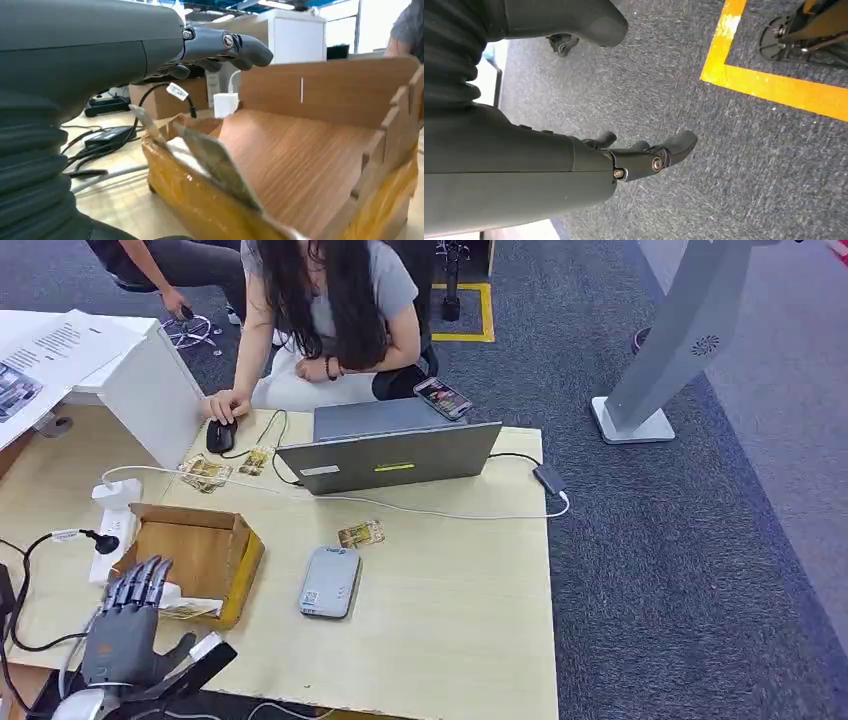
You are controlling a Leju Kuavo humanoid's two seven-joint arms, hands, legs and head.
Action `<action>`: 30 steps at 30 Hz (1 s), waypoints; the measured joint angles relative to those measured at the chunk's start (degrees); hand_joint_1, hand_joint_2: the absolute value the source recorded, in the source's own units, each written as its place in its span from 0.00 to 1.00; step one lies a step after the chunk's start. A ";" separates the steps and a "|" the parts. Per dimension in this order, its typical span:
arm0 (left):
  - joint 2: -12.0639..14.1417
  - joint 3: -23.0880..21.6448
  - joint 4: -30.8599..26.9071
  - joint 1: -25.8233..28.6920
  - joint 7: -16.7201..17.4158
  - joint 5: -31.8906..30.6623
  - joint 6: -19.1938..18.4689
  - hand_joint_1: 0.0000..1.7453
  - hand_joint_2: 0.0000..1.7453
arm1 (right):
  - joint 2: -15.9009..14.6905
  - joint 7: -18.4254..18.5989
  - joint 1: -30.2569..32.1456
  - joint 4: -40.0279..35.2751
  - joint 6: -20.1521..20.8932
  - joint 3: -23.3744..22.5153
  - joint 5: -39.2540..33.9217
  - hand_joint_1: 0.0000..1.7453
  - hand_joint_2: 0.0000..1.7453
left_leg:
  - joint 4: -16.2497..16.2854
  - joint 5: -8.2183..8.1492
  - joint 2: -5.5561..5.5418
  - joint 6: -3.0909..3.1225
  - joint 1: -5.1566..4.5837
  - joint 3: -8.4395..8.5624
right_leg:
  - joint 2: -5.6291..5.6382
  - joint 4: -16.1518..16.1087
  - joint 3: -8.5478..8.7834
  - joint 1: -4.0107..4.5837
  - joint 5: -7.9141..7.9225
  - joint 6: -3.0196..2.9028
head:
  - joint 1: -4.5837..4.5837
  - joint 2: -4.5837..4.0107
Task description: Pass the card to the sensor for recognition and then transmit it.
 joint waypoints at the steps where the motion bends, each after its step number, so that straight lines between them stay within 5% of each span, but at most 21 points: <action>1: 0.00 -0.17 -0.28 0.31 0.15 -0.11 -0.43 0.00 1.00 | 0.00 0.04 0.00 0.00 -0.02 0.02 -0.06 0.00 1.00 | 0.00 0.00 0.00 0.00 0.00 0.00 | 0.00 0.00 0.00 0.00 0.00 0.00 | 0.00 0.00; 8: 0.07 -1.33 -2.29 1.66 1.64 -0.66 -1.86 0.00 1.00 | 0.00 0.26 0.00 0.00 -0.11 0.13 -0.52 0.00 1.00 | 0.00 0.00 0.00 0.00 0.00 0.01 | 0.00 0.00 0.01 0.00 0.00 0.00 | 0.00 0.00; 9: 0.09 -1.40 -2.54 1.72 1.64 -0.66 -1.92 0.88 1.00 | 0.00 0.26 0.00 0.00 -0.09 0.13 -0.52 0.00 1.00 | 0.00 0.00 -0.01 0.00 0.00 0.00 | -0.01 0.00 0.01 0.00 0.00 0.00 | -0.02 0.00; 25: 0.09 -2.27 -3.58 1.65 1.64 -0.76 -1.84 0.88 1.00 | 0.00 0.33 0.00 0.00 0.00 0.42 -0.55 0.00 1.00 | 0.00 0.00 0.01 0.00 0.00 0.01 | 0.00 0.00 0.01 0.00 0.00 0.00 | -0.02 0.00; 26: 0.09 -2.27 -3.58 1.65 1.64 -0.76 -1.81 1.00 1.00 | 0.00 0.33 0.01 0.00 0.00 0.46 -0.55 0.00 1.00 | 0.00 0.00 0.01 0.00 0.00 0.01 | 0.01 0.00 0.01 0.00 0.00 0.00 | 0.00 0.00; 30: 0.11 -2.29 -3.74 1.63 1.64 -0.74 -1.73 1.00 1.00 | 0.00 0.33 0.00 0.00 0.00 0.52 -0.57 0.00 1.00 | 0.00 0.00 0.01 0.00 0.00 0.01 | 0.01 0.00 0.01 0.00 0.00 0.00 | 0.00 0.00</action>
